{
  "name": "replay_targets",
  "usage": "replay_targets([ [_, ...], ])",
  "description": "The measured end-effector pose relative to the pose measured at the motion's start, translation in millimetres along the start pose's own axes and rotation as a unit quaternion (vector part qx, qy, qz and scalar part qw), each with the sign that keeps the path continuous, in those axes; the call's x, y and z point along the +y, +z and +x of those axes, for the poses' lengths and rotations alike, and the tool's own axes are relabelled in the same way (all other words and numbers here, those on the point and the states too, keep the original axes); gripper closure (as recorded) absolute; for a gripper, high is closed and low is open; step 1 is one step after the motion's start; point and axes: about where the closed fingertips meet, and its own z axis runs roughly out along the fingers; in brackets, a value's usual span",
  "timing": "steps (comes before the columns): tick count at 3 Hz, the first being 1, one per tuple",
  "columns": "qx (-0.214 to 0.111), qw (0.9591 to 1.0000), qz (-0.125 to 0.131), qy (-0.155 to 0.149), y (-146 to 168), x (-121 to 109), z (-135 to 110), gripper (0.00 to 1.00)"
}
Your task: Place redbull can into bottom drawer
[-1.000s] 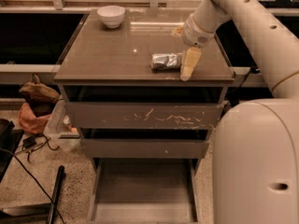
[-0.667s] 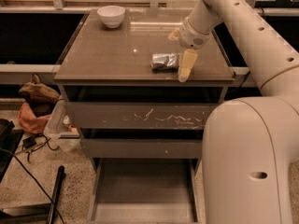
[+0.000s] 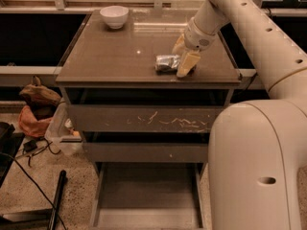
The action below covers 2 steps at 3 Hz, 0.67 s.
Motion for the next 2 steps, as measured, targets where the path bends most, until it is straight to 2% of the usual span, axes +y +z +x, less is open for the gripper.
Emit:
replay_targets([
  [1,0.004,1.0000,0.004,0.000,-1.5,2.2,-2.3,0.65],
  [2,0.013,0.9990,0.040,0.013,-25.6,11.9,-4.9,0.88],
])
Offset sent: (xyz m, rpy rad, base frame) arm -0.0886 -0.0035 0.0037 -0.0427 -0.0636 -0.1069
